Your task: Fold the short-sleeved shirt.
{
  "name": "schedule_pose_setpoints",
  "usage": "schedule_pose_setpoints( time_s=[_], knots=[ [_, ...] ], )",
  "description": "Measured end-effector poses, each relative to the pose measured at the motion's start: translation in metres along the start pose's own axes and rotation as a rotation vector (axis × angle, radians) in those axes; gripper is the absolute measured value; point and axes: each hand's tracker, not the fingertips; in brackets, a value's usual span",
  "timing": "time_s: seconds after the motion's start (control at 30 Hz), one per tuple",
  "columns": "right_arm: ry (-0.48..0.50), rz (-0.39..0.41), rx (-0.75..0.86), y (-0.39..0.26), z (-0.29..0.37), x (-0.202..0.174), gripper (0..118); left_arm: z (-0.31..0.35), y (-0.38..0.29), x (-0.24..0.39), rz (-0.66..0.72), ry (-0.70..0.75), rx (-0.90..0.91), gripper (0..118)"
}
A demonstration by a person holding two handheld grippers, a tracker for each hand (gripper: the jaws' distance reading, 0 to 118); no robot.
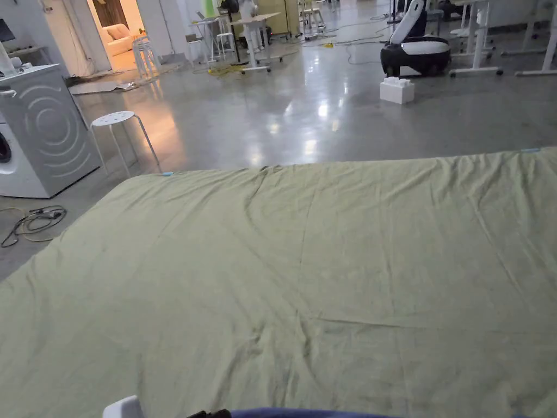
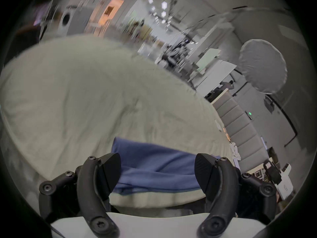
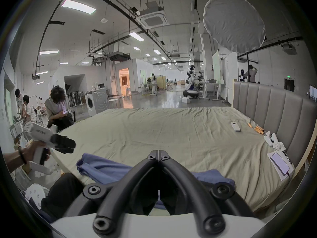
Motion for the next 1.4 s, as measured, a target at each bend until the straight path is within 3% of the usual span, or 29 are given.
schedule_pose_setpoints(
  time_s=[0.2,0.3,0.43,0.53,0.67,0.77,0.83,1.03,1.23,1.33,1.4],
  knots=[
    [-0.007,0.017,-0.037,-0.008,-0.002,0.004,0,-0.051,0.002,-0.048,0.04,0.1,-0.073,92],
    [-0.012,0.0,-0.057,-0.008,-0.009,0.003,0,-0.073,-0.001,-0.058,0.135,0.022,-0.168,94],
    [-0.01,0.027,-0.075,-0.009,-0.011,-0.002,0,-0.079,0.005,-0.047,0.191,0.006,-0.147,93],
    [0.014,0.042,-0.092,-0.012,-0.012,-0.002,0,-0.087,0.001,-0.044,0.215,-0.048,-0.175,70],
    [0.015,0.061,-0.109,-0.015,-0.014,-0.003,0,-0.096,-0.008,-0.045,0.225,-0.003,-0.191,16],
    [0.018,0.061,-0.112,-0.015,-0.011,-0.002,0,-0.092,-0.012,-0.047,0.349,-0.039,-0.16,10],
    [0.015,0.058,-0.114,-0.014,-0.009,-0.001,0,-0.085,-0.006,-0.043,0.331,0.071,-0.127,9],
    [0.003,0.046,-0.115,-0.014,-0.005,0.003,0,-0.053,0.02,-0.041,0.266,0.035,-0.1,9],
    [0.018,0.024,-0.115,-0.017,-0.003,0.004,0,0.008,0.065,-0.06,0.122,0.19,-0.017,9],
    [0.027,-0.001,-0.106,-0.019,-0.003,0.004,0,0.013,0.062,-0.034,0.023,0.287,-0.026,9],
    [0.027,-0.022,-0.089,-0.019,-0.002,0.004,0,0.001,0.049,-0.005,-0.042,0.277,-0.046,9]
  ],
)
